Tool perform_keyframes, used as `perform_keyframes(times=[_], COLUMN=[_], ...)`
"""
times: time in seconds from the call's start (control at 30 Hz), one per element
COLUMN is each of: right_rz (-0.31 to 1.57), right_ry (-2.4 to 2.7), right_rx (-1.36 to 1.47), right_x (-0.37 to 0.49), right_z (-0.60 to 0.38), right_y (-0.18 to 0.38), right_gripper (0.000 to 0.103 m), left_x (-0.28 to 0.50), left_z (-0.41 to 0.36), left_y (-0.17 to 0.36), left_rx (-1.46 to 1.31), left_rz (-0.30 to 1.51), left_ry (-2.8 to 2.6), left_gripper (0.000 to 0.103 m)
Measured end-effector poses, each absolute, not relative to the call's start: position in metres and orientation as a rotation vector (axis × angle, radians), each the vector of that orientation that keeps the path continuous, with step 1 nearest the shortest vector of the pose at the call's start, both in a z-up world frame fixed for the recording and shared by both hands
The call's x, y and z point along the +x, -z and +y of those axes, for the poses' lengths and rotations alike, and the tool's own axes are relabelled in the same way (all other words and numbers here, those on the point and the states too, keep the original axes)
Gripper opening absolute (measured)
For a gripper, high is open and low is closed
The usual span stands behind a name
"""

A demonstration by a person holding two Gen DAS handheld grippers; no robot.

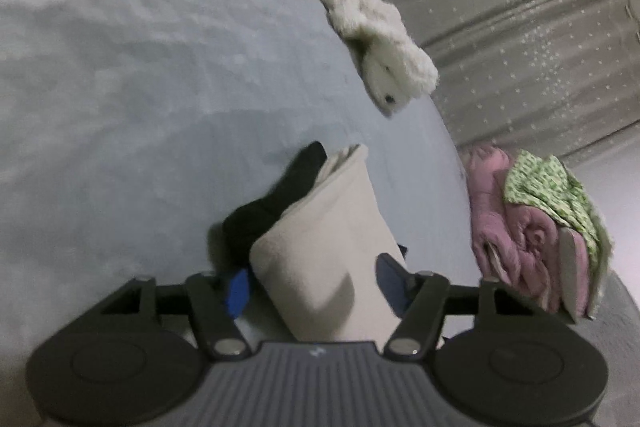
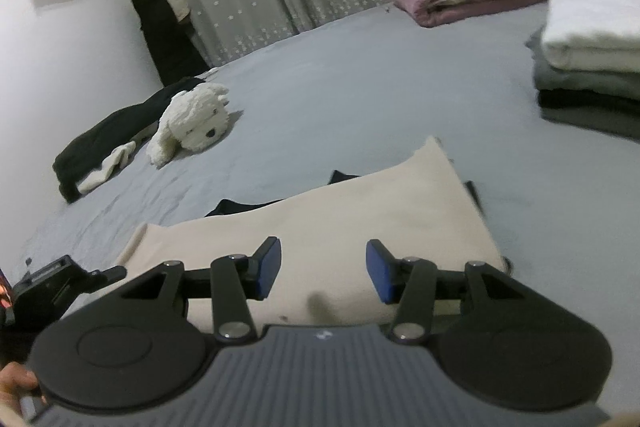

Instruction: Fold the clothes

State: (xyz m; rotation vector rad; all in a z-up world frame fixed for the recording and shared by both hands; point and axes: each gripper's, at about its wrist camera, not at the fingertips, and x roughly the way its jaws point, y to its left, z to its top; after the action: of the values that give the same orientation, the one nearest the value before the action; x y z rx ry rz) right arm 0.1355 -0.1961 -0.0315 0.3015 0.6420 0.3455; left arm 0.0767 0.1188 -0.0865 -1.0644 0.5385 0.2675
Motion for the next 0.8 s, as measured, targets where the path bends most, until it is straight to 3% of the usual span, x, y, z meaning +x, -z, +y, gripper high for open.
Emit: perform_keyframes(times=[0.03,0.1,0.17,0.3,0.53,0.67,0.8], right_rz=[0.640,0.634,0.626,0.642,0.717,0.827,0.847], right_ry=[-0.358,-0.384,-0.412,-0.468,-0.518,-0.507,-0.520], right_rx=[0.295,0.280,0.265,0.258,0.262,0.248,0.349], right_x=[0.136,0.137,0.139,0.142,0.150,0.162,0.164], right_z=[-0.192,-0.184,-0.175,-0.162,-0.141,-0.130,-0.145], right_y=[0.031,0.030,0.030,0.031,0.048,0.068,0.064], right_gripper=[0.052,0.050,0.037,0.022,0.019,0.012,0.017], left_x=[0.077,0.077,0.075,0.073,0.066,0.073,0.077], left_z=[0.118,0.116,0.114,0.111,0.096,0.077,0.055], left_y=[0.086,0.085,0.081,0.062,0.025,0.010,-0.003], left_rx=[-1.051,-1.033,-1.016,-0.934,-0.786,-0.719,-0.607], left_rz=[0.534,0.524,0.508,0.448,0.322,0.305,0.268], left_ry=[-0.282,-0.303,-0.306,-0.284,-0.196,-0.128,-0.069], left_gripper=[0.043,0.039,0.034,0.031,0.030,0.028,0.028])
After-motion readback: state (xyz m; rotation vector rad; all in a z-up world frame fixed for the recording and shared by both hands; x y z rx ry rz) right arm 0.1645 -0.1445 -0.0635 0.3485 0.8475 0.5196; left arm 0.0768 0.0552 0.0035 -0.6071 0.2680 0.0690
